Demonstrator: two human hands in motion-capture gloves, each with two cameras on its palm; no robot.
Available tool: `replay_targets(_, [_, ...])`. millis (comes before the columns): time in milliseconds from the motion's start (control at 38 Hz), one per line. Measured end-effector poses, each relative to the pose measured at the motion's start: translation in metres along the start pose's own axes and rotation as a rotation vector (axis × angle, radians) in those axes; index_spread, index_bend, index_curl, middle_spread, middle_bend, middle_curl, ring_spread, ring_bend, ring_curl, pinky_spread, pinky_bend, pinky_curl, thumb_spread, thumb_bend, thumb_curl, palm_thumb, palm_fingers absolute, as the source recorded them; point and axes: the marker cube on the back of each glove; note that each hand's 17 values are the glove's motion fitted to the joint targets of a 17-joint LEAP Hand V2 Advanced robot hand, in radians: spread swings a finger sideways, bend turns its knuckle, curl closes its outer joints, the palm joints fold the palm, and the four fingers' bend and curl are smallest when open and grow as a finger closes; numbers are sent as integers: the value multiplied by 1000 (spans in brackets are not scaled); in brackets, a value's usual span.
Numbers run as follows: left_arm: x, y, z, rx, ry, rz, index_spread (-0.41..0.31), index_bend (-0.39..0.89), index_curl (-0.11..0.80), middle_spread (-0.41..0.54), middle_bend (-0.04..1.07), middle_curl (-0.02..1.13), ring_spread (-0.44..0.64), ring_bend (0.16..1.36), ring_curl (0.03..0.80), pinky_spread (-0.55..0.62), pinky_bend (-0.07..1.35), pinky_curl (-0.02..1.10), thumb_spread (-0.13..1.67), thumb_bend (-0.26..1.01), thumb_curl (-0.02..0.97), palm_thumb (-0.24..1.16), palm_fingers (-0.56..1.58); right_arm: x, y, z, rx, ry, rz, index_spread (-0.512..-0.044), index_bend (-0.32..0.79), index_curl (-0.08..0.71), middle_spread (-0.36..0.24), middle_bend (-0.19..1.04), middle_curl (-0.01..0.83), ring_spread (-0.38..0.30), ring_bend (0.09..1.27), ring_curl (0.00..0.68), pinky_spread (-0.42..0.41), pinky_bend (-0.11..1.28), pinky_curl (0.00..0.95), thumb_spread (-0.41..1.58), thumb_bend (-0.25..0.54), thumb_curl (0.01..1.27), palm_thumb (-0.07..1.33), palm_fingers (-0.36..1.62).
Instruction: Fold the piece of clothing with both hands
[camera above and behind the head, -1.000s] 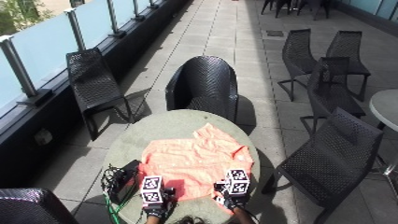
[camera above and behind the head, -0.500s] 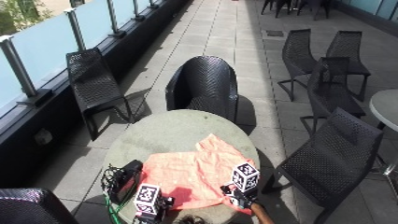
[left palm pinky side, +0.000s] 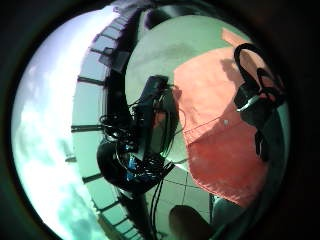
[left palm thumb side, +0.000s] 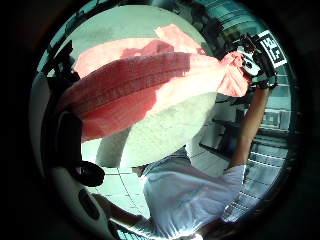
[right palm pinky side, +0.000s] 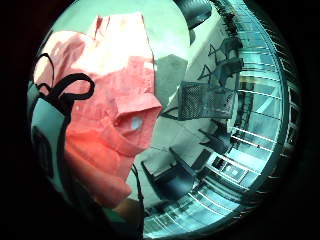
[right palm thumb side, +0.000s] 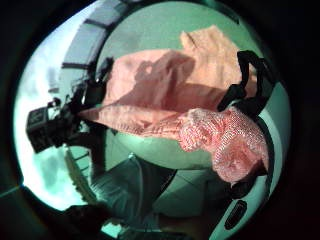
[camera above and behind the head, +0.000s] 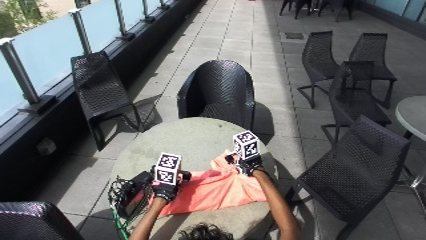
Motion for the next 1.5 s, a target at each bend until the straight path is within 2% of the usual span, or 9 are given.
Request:
replay_targets(105, [-12,-50,8,-6,-64,-126,-335,217,456,-370,504,506,-389,765,445,-222,158,372,1318,75,330,762,1321,-16,-1,-31,-40,141,183,-316,159,347,-236,555,483,-235,881,481,-347,513,394,1175,102,271,866,1423])
replay_targets(500, [-24,-48,45,-54,-69,-194,-355,310,520,-368,592,556,-372,767,466,-161,151,348,1428,62,293,757,1225,-36,-100,24,57,239,236,-326,219,409,-221,613,514,-220,885,511,-337,564,424,1200,21,236,836,1392])
replay_targets(658, [-31,-52,38,75,-61,-241,-357,322,534,-366,596,566,-366,776,470,-152,144,343,1463,57,278,746,1215,-28,-68,18,20,202,303,-329,219,427,-219,642,524,-221,872,515,-333,559,425,1214,7,231,848,1376])
replay_targets(816, [-24,-44,30,246,-59,-245,-295,151,492,-335,517,546,-348,730,460,-90,184,354,1451,44,271,738,955,-23,-13,9,288,-150,292,-334,68,371,-246,510,482,-256,747,481,-198,559,429,1154,-22,240,840,860])
replay_targets(1184, [15,-18,80,112,57,-114,-171,146,418,-206,189,448,-168,571,400,71,272,406,1358,-19,282,690,652,62,87,114,124,-361,856,-321,119,332,-109,304,410,-5,421,356,106,546,390,1167,-29,227,616,495])
replay_targets(1237, [15,-14,88,50,78,-112,-116,60,388,-139,124,426,-94,559,399,108,355,433,1388,-54,255,588,491,68,89,124,127,-302,882,-311,65,315,-79,260,401,36,446,368,143,532,393,1175,-30,229,596,328])
replay_targets(1421, [16,3,100,-163,143,-126,-61,122,345,-50,148,384,19,558,373,138,441,448,1490,-38,191,373,452,69,98,132,95,-119,949,-301,0,201,-75,205,375,-60,661,384,107,645,380,1187,-3,249,638,510])
replay_targets(1473, [16,1,99,-143,145,-119,-67,153,350,-32,154,378,44,546,367,152,427,446,1510,-31,181,335,449,73,103,131,79,-22,963,-307,-50,156,-134,338,410,-138,743,400,-17,691,382,1197,40,268,726,842])
replay_targets(1500, [16,-1,98,-123,146,-116,-58,123,342,-31,153,375,46,557,369,148,446,451,1513,-26,178,327,452,77,102,129,101,24,967,-306,-19,150,-120,269,385,-136,714,380,9,668,362,1200,21,263,701,691])
